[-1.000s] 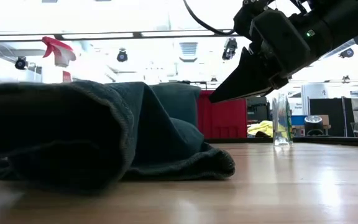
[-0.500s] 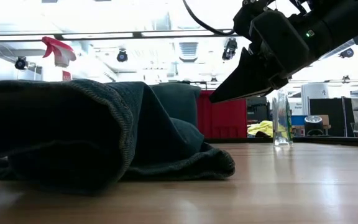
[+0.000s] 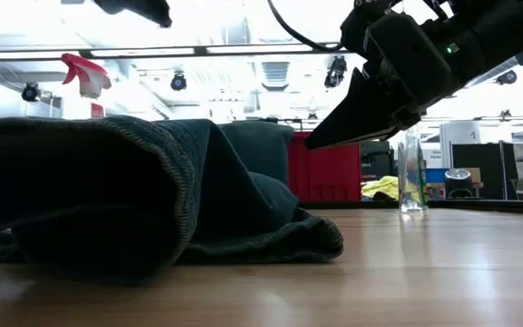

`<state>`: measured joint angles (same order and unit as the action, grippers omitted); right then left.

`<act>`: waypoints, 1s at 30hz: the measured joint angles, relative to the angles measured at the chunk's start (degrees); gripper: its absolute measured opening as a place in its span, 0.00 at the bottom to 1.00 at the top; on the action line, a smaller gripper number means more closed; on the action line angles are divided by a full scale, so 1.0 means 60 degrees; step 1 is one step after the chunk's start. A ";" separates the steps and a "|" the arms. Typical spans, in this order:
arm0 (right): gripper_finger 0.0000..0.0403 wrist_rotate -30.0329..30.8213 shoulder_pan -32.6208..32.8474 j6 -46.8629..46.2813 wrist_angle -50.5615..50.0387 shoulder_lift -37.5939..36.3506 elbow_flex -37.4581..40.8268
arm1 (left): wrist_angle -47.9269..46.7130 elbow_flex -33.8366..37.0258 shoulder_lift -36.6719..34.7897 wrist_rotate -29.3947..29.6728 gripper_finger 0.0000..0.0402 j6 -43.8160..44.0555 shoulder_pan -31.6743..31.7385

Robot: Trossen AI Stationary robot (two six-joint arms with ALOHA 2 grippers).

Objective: Fold Laundry from Bin
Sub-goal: Fold the blue pants

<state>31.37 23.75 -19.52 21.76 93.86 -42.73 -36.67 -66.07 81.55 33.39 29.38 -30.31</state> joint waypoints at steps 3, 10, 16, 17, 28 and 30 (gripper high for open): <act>0.03 0.0060 -0.0009 -0.0115 -0.0007 -0.0004 -0.0001 | 0.0362 0.0697 -0.0018 0.0014 0.22 0.0693 0.0383; 0.03 0.0391 -0.0366 -0.1192 -0.0153 -0.0509 0.0002 | 0.0372 0.1540 0.0132 0.0007 0.28 0.1589 0.1274; 0.09 0.0388 -0.0528 -0.1191 -0.0466 -0.1033 0.0002 | 0.0453 0.1612 0.0132 0.0354 0.41 0.1686 0.1981; 0.11 0.0388 -0.0546 -0.1183 -0.0513 -0.1091 0.0002 | 0.0438 0.1612 0.0132 0.0502 0.44 0.1632 0.2099; 0.48 0.0359 -0.1168 -0.1149 -0.1435 -0.1659 0.0006 | 0.0625 0.1612 0.0132 0.1272 0.68 0.0383 0.4462; 0.54 0.0354 -0.1501 -0.1095 -0.1960 -0.1884 0.0006 | 0.0799 0.1612 0.0132 0.1275 0.70 -0.0124 0.5107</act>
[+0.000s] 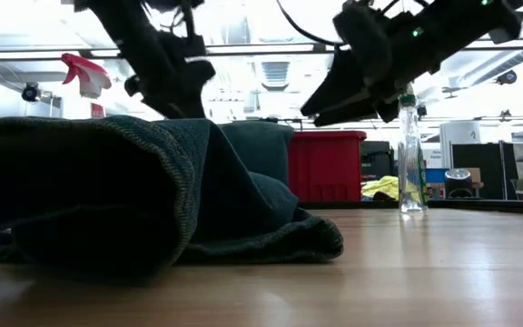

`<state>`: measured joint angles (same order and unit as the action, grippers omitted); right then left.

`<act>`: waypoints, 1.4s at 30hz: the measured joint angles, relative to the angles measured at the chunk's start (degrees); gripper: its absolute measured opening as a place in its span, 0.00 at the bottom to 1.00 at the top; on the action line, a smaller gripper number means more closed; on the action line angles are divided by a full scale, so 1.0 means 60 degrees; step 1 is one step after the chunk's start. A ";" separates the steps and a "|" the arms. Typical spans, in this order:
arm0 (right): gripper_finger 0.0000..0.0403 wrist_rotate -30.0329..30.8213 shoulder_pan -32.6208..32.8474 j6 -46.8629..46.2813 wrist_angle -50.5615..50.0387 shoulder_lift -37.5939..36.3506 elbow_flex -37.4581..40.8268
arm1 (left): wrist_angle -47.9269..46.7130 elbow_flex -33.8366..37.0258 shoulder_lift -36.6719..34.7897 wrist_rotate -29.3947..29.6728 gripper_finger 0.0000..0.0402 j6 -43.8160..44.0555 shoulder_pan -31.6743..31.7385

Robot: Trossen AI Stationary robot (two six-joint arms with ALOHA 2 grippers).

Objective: Fold Laundry from Bin
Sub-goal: Fold the blue pants

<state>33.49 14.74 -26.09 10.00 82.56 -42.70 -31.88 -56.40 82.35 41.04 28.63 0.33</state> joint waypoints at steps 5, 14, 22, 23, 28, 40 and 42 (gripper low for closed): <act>0.65 -0.0091 -0.1173 0.0493 -0.0563 -0.0431 0.0000 | 0.0994 0.0000 0.0000 -0.0224 0.71 -0.1483 0.1589; 0.74 -0.2766 -0.3720 0.1053 -0.0372 -0.0669 -0.0004 | 0.2673 0.0000 0.0011 -0.2299 0.70 -0.2923 0.3548; 0.79 -0.2931 -0.4022 0.1096 -0.0329 -0.0493 -0.0004 | 0.2772 0.0000 0.0018 -0.2294 0.70 -0.2941 0.3681; 0.80 -0.2936 -0.4022 0.1096 -0.0335 -0.0498 -0.0004 | 0.2772 0.0004 0.0018 -0.2177 0.70 -0.2941 0.3688; 0.80 -0.2914 -0.4000 0.1071 -0.0331 -0.0506 -0.0004 | 0.2785 0.0007 0.0018 -0.1790 0.70 -0.3010 0.3890; 0.80 -0.2847 -0.4153 0.1232 -0.0331 -0.0491 -0.0004 | 0.2902 0.0138 0.0018 -0.1919 0.70 -0.2466 0.4696; 0.80 -0.2834 -0.4157 0.1230 -0.0331 -0.0491 -0.0004 | 0.2925 0.0138 0.0018 -0.1707 0.70 -0.2171 0.4741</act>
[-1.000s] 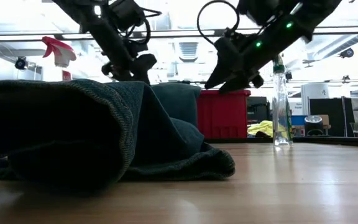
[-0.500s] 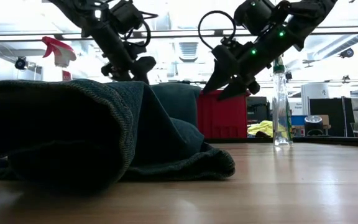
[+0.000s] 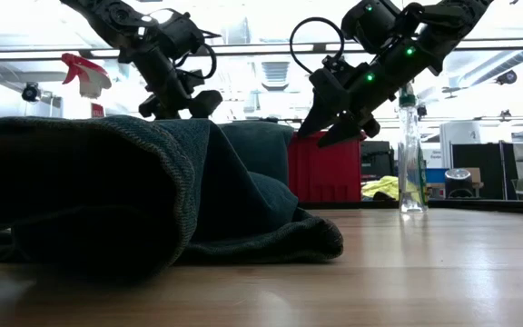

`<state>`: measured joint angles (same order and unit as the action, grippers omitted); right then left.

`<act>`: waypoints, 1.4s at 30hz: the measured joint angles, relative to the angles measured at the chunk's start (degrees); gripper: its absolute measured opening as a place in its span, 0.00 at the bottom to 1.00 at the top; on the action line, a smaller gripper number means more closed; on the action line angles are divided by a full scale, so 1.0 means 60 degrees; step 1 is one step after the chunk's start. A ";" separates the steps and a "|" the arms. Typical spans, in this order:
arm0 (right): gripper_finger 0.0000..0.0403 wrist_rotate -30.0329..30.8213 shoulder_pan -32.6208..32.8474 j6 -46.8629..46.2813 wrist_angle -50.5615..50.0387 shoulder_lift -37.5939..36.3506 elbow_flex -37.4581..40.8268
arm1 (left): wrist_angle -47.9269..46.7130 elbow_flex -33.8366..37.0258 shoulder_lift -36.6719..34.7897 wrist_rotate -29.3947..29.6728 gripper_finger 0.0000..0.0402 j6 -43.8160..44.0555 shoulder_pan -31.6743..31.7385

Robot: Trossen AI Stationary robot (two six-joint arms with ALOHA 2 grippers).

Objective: Fold Laundry from Bin
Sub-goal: Fold the blue pants

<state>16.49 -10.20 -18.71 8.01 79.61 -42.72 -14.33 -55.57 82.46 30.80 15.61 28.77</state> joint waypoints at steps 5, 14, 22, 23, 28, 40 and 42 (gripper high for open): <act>0.80 -0.0004 0.0004 -0.0005 0.0004 0.0000 0.0000 | 0.0144 0.0000 0.0001 0.0415 0.70 0.0355 -0.0009; 0.80 -0.0007 0.0004 -0.0036 -0.0003 0.0000 0.0000 | 0.0490 0.0154 0.0275 0.0119 0.70 0.0604 -0.0096; 0.80 -0.0093 -0.0058 -0.0045 -0.0044 0.0000 0.0000 | 0.1193 0.0160 0.1720 -0.0043 0.70 0.0741 -0.0120; 0.80 -0.0091 -0.0058 -0.0046 -0.0044 0.0000 0.0000 | 0.1344 0.0160 0.1881 -0.0043 0.70 0.0735 -0.0099; 0.80 -0.0098 -0.0119 -0.0057 -0.0025 0.0000 0.0000 | 0.2224 0.0157 0.2483 -0.0105 0.70 0.0269 0.0004; 0.80 -0.0097 -0.0182 -0.0063 -0.0270 0.0000 0.0000 | 0.3042 0.0142 0.3051 -0.0459 0.63 0.0210 0.0314; 0.80 -0.0095 -0.0193 -0.0062 -0.0285 0.0002 0.0000 | 0.3064 0.0142 0.3110 -0.0431 0.63 0.0235 0.0331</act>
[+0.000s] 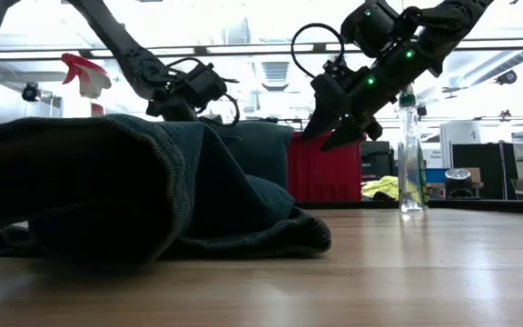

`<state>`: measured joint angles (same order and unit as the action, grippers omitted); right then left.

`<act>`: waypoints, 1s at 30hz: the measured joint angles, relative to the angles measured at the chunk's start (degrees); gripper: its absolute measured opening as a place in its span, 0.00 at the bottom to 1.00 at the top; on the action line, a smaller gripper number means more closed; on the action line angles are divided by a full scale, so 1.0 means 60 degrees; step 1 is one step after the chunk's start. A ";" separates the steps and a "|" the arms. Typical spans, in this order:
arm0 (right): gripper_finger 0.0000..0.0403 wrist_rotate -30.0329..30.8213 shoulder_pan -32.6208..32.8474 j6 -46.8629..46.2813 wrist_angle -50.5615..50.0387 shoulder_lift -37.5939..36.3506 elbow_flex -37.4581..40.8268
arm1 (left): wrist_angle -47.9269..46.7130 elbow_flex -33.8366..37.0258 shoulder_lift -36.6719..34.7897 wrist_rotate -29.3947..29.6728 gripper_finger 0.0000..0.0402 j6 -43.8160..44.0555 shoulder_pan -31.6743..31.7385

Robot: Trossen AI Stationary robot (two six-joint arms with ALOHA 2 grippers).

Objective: Fold Laundry from Bin
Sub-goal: Fold the blue pants

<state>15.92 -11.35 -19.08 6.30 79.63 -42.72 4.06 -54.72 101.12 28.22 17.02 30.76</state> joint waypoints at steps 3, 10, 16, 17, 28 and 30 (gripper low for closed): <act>0.80 -0.0090 -0.0123 -0.0241 0.0005 0.0001 0.0000 | 0.0068 0.0000 0.0070 0.0033 0.63 0.0000 0.0013; 0.75 -0.0402 -0.0633 -0.0622 0.0073 0.0029 0.0000 | 0.0166 0.0000 0.0106 0.0026 0.63 -0.0267 0.0108; 0.74 -0.0404 -0.0660 -0.0600 0.0467 0.0238 0.0000 | 0.0628 0.0000 0.0114 -0.0189 0.63 -0.0340 0.0364; 0.74 -0.0408 -0.0660 -0.0595 0.0500 0.0298 0.0000 | 0.0738 0.0000 0.0114 -0.0282 0.63 -0.0334 0.0412; 0.74 -0.0408 -0.0660 -0.0574 0.0504 0.0518 0.0000 | 0.1074 0.0000 0.0117 -0.0543 0.63 -0.0241 0.0816; 0.74 -0.0409 -0.0660 -0.0571 0.0503 0.0518 0.0000 | 0.1074 0.0000 0.0116 -0.0265 0.63 -0.0140 0.0809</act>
<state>13.47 -15.31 -22.50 9.32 82.74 -42.72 10.50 -54.72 101.81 26.63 16.17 35.62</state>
